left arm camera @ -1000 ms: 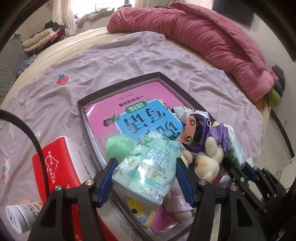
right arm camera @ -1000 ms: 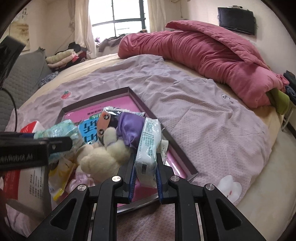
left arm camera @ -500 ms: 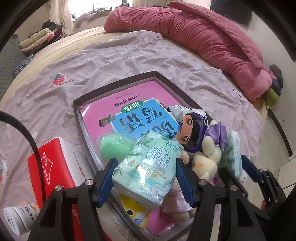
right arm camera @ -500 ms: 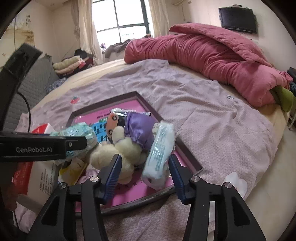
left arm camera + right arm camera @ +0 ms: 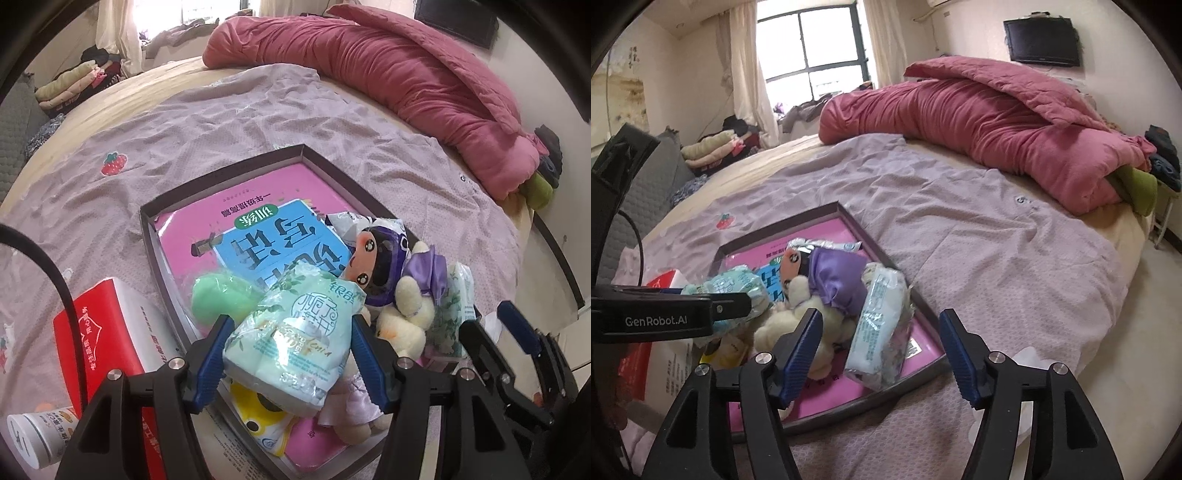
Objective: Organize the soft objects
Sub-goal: 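Lower the wipes packet onto the tray and open the right tool while the left tool releases the green pack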
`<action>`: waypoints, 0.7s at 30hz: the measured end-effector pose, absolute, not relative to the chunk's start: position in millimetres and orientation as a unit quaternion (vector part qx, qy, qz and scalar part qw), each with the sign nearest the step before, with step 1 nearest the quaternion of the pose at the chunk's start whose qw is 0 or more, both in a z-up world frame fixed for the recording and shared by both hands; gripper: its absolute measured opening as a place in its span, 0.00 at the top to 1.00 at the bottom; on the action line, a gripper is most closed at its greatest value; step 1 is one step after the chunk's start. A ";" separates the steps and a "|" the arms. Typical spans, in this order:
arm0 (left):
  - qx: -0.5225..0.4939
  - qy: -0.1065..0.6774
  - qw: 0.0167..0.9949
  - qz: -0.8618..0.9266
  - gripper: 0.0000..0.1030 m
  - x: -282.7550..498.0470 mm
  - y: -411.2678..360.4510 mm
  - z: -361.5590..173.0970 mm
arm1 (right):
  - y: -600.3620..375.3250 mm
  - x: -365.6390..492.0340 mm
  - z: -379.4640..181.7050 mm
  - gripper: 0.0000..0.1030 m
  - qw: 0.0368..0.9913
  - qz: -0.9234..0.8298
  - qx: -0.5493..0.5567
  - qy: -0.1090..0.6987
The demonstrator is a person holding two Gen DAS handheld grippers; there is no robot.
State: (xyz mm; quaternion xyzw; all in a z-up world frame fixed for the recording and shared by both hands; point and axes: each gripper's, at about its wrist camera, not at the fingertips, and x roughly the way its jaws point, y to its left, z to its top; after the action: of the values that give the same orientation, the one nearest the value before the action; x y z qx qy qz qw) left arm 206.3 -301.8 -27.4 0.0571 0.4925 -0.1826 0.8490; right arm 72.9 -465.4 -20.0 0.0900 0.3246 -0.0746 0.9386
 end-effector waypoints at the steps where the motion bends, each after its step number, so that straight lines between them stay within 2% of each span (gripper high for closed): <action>1: 0.058 0.494 0.848 -0.182 0.38 206.5 -301.6 -27.9 | -465.7 72.4 -19.3 0.34 0.939 -0.074 0.091 0.323; 21: 0.050 0.478 0.855 -0.195 0.33 191.7 -292.6 -7.2 | -459.0 68.3 -7.2 0.29 0.944 -0.076 0.083 0.310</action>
State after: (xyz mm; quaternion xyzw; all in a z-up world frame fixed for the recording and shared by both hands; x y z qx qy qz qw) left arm 191.7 -292.6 -7.2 0.0501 0.4784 -0.1949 0.8548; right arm 68.3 -459.0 -7.2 0.0833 0.3100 -0.0756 0.9440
